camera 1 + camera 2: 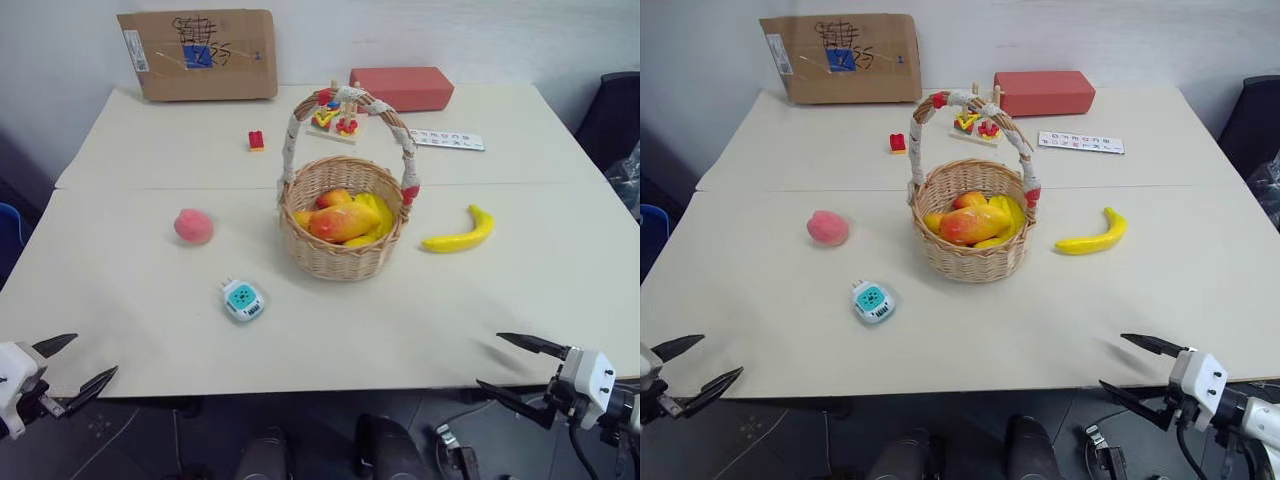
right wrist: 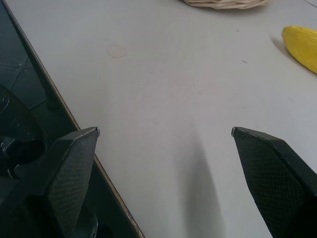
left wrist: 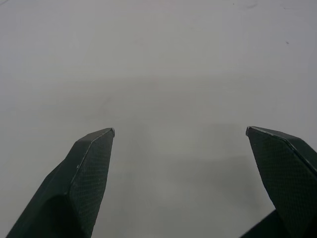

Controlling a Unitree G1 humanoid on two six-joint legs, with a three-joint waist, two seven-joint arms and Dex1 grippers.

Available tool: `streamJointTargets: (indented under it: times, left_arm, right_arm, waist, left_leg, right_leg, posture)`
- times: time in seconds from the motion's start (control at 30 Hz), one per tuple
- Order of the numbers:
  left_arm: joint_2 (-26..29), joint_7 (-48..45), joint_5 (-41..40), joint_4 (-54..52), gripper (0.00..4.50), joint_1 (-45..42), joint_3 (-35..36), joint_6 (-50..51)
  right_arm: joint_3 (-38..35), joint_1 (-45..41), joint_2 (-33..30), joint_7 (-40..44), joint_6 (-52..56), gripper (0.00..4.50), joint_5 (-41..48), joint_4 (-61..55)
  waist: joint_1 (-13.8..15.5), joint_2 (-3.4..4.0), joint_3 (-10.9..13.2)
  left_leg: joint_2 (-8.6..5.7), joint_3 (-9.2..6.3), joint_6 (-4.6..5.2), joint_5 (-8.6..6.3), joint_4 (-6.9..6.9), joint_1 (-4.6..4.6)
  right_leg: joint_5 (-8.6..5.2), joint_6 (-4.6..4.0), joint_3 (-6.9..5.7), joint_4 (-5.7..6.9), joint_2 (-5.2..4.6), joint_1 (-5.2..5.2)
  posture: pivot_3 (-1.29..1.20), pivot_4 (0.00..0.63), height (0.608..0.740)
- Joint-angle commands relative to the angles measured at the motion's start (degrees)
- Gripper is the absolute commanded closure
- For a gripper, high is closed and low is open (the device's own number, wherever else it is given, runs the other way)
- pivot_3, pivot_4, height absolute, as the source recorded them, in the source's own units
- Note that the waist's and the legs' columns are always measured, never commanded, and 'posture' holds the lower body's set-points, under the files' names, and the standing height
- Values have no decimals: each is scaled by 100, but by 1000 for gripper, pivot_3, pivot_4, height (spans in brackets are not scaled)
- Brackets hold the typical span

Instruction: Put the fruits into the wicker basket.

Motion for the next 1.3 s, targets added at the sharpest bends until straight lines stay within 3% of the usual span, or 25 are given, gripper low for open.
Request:
streamJointTargets:
  times: [0.03, 0.47, 0.6, 0.77, 0.9, 1.1, 1.2, 1.3]
  left_arm:
    - [-74, -49, -184, -315, 0, 121, 196, -74]
    - [347, -242, -494, -295, 0, -664, -110, 456]
    - [1060, -1062, -873, -873, 0, -982, -734, 1247]
    - [1436, -1452, -804, -855, 0, -2339, -1795, 1384]
    - [1323, -2288, -229, -201, 0, -4258, -3334, 1014]
    - [944, -3577, 1233, 1834, 0, -6154, -5165, -268]
    - [785, -3898, 1715, 2751, 0, -6717, -5632, -939]
    - [363, -3644, 1848, 3413, 0, -7185, -5779, -1286]
  right_arm:
    - [-74, 46, 32, 40, -141, 33, 73, -11]
    - [286, -244, 139, -192, 147, 33, 139, -528]
    - [324, -605, 442, -312, 466, 33, 1040, -1469]
    - [602, -779, 175, -524, 1594, 33, 1733, -2732]
    - [1023, -1134, -94, -547, 2447, 33, 2144, -3343]
    - [1397, -1937, 17, -787, 2999, 33, 2220, -3534]
    - [1439, -2072, 95, -889, 3117, 33, 2190, -3584]
    - [1420, -2070, 198, -982, 3120, 33, 2099, -3594]
  waist:
    - [-2, 0, 0]
    - [4, 0, 0]
    - [0, -2, -2]
    - [15, 12, 2]
    - [70, 9, 2]
    - [26, 9, 2]
    - [9, 8, 2]
    - [18, 2, 5]
  left_leg:
    - [-1, 2, 1, 0, 0, 1]
    - [1, 10, -1, -1, 1, 6]
    - [-1, 8, -4, 2, 9, 3]
    - [-5, 3, -9, 7, 9, 1]
    - [-23, 1, -5, 9, 23, -7]
    - [-21, 56, -10, 3, 57, -17]
    - [-12, 59, -12, 1, 66, -26]
    - [-10, 58, -9, -4, 72, -33]
  right_leg:
    - [0, 0, 1, 0, -1, 0]
    - [0, 1, 3, 6, 1, -1]
    - [0, 0, 4, 23, 1, -3]
    - [0, 0, 4, 51, 2, -5]
    - [1, 1, -3, 57, 8, -5]
    - [1, 3, -1, 60, 38, -7]
    - [1, 3, 2, 56, 51, -13]
    - [2, 3, 4, 54, 54, -16]
  posture:
    - [0, 150, 740]
    - [0, 150, 740]
    - [0, 150, 740]
    - [0, 150, 740]
    - [0, 150, 740]
    - [0, 150, 740]
    - [0, 150, 740]
    - [0, 150, 740]
